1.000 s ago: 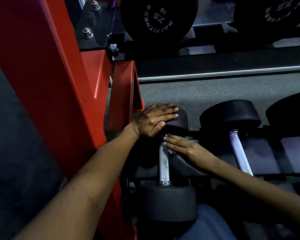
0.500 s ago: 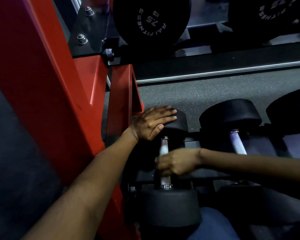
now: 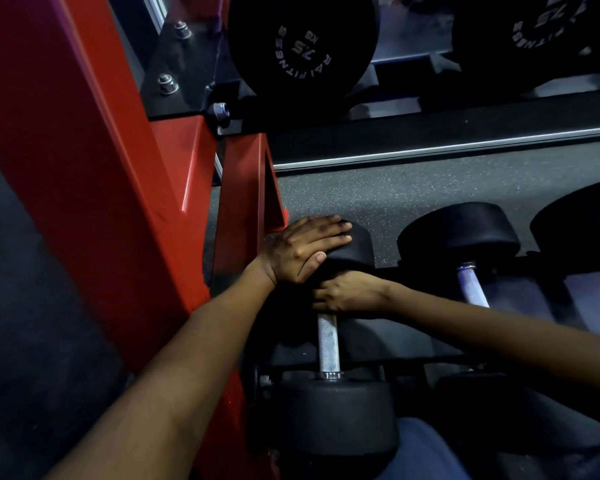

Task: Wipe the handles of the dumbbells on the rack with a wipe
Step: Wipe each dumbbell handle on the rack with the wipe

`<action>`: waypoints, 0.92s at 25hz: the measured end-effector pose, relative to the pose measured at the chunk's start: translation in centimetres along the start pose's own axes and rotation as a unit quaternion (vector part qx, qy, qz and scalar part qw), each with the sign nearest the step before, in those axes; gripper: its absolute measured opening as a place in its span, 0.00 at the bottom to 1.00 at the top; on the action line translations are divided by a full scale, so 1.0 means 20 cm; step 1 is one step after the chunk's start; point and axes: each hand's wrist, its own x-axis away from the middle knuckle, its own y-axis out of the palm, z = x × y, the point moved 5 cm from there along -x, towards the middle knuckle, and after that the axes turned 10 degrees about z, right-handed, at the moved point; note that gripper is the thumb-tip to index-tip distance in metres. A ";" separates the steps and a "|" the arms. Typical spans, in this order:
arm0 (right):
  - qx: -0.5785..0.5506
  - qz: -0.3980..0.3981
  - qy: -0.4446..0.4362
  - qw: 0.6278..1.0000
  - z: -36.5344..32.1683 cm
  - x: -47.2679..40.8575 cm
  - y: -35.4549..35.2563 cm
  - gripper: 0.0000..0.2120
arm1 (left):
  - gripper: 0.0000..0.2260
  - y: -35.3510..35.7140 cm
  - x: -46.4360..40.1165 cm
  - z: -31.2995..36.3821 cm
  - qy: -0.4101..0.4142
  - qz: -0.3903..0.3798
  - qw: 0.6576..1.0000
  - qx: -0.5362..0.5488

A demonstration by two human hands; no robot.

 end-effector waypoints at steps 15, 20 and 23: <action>-0.608 0.253 0.733 0.173 -0.02 0.09 0.06 0.17 | 0.24 0.00 0.00 0.01 0.004 0.014 1.000 0.001; -0.587 0.226 0.728 0.271 -0.03 0.05 0.12 0.08 | 0.25 0.00 0.00 0.01 0.003 0.013 1.000 0.002; -0.715 0.199 0.652 0.154 -0.04 0.07 0.22 0.13 | 0.25 0.00 0.00 0.00 -0.001 0.011 1.000 0.005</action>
